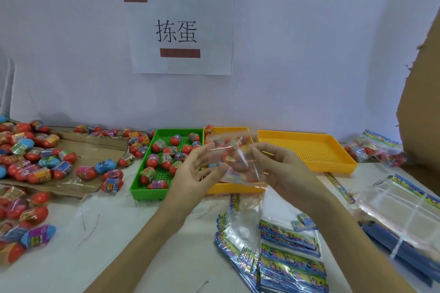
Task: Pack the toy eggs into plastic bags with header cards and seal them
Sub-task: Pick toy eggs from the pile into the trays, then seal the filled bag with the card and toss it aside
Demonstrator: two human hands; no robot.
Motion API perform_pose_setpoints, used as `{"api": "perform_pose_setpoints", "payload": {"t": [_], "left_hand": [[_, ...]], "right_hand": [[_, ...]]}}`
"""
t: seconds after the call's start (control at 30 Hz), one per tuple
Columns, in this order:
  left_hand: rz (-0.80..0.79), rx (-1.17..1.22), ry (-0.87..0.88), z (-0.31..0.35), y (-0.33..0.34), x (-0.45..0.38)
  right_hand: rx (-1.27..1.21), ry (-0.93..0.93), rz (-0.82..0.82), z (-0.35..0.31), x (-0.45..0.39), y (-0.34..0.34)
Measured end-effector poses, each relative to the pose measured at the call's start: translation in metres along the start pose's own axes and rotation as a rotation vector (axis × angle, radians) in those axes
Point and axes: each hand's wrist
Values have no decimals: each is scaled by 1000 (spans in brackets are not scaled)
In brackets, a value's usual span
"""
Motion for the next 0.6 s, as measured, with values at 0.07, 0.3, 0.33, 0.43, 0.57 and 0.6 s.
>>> {"api": "perform_pose_setpoints", "payload": {"t": [0.07,0.3,0.33,0.43,0.57,0.6], "left_hand": [[7,84,7,3,-2,0],[67,88,34,7,-5,0],[49,61,30,7,-6,0],[-60,32,10,9,-9,1],[-51,37,-39,10,-8,2],[-26,38,-59,10,-8,2]], "right_hand": [[-6,7,-32,4,2,7],[-121,50,58,-2,1,16],[-153,54,68,-4,0,17],[-133,-6,64,-3,2,21],[-92,-67,-6,2,5,23],[-81,-75,-30,2,6,24]]}}
Point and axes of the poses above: each hand's wrist, its own x-axis away from the middle knuckle, its own y-axis out of the palm, z = x × y, and after that the axes turned 9 degrees about z, right-handed
